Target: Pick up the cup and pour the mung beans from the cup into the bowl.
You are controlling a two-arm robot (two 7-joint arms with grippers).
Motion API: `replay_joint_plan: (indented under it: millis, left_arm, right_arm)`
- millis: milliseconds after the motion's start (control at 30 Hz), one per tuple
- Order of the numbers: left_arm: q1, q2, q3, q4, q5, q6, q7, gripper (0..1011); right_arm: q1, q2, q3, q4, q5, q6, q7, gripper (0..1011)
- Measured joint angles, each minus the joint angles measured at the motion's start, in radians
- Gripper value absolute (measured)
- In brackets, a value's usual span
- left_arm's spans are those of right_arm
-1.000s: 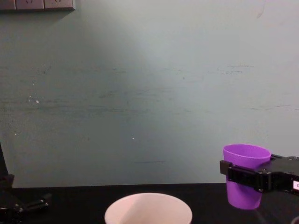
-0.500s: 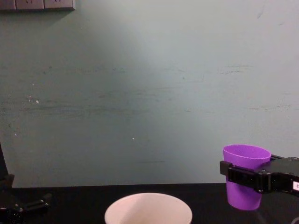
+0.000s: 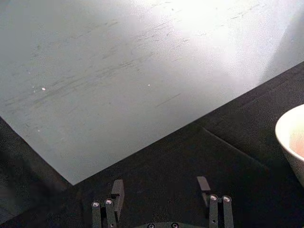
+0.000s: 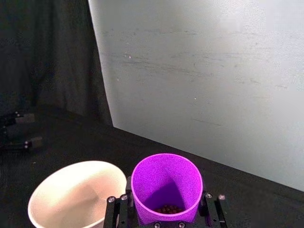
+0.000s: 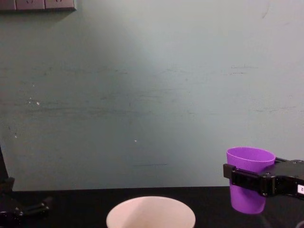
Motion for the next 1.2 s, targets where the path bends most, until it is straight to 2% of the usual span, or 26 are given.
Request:
replay_joint_plan:
  millis: [1200]
  left_arm:
    - [0.0,0.0,0.0,0.0,0.0,0.0,0.0,1000]
  right_arm:
    - [0.0,0.001,-0.001,0.0,0.0,0.0,0.0,729]
